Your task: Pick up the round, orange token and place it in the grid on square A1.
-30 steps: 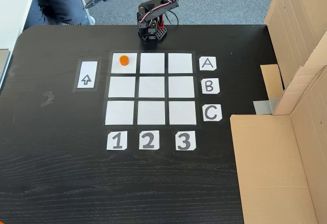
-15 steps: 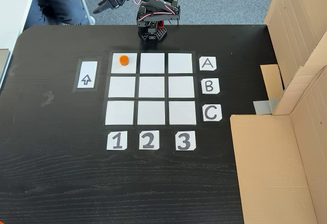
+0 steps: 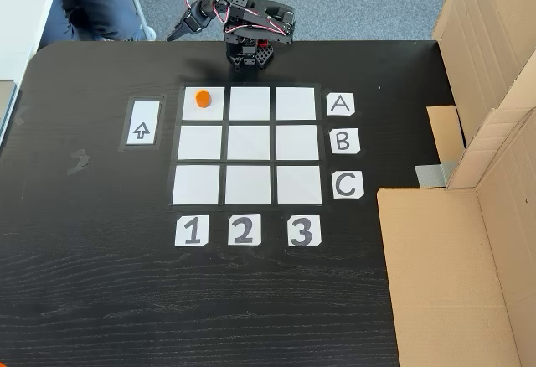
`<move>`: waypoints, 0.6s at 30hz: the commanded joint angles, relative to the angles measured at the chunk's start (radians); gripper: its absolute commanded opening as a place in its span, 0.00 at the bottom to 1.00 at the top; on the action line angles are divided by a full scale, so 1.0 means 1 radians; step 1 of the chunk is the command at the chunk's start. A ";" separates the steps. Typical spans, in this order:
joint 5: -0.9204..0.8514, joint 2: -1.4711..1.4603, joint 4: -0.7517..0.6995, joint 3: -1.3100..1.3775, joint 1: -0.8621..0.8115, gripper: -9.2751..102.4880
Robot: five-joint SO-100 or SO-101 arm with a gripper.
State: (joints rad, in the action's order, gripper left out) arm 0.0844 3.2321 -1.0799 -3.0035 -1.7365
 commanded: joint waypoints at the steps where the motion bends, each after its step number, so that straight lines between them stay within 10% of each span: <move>1: -0.026 0.051 0.014 -0.044 -0.020 0.29; 18: -0.032 0.091 -0.018 -0.054 -0.043 0.15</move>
State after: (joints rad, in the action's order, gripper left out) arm 0.0629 3.3134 -1.0953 -3.0557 -1.7426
